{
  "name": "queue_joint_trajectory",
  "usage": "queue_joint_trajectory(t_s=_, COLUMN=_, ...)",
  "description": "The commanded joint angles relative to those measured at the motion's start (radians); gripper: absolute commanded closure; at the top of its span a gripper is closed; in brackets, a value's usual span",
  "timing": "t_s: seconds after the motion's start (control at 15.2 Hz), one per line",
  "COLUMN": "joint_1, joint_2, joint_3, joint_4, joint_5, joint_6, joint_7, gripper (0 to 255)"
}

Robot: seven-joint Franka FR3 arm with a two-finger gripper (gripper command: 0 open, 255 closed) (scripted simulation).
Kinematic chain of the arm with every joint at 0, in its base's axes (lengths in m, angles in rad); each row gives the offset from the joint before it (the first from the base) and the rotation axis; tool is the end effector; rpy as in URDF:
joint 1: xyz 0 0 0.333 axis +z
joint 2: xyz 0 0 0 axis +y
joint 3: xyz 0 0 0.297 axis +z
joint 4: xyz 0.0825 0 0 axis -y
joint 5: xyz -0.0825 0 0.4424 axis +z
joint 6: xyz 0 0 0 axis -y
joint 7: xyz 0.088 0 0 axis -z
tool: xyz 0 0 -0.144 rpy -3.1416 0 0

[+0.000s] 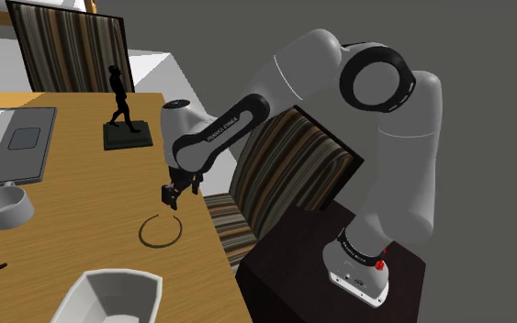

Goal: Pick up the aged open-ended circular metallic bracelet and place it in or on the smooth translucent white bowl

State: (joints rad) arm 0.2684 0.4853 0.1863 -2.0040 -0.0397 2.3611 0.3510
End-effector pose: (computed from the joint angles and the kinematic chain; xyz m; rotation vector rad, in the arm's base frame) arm 0.5515 0.2753 0.1068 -3.1193 -0.1838 0.2090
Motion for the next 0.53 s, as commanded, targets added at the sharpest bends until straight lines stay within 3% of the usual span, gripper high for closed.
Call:
queue_joint_trajectory(t_s=0.0, joint_1=0.023, joint_2=0.084, joint_3=-0.005, joint_4=0.083, joint_5=-0.015, joint_6=0.0, joint_7=0.02, gripper=0)
queue_joint_trajectory(t_s=0.13, joint_1=0.04, joint_2=0.143, joint_3=-0.009, joint_4=0.143, joint_5=-0.024, joint_6=-0.001, joint_7=0.031, gripper=0)
queue_joint_trajectory(t_s=0.46, joint_1=0.047, joint_2=0.19, joint_3=-0.016, joint_4=0.141, joint_5=-0.032, joint_6=0.048, joint_7=0.036, gripper=0)
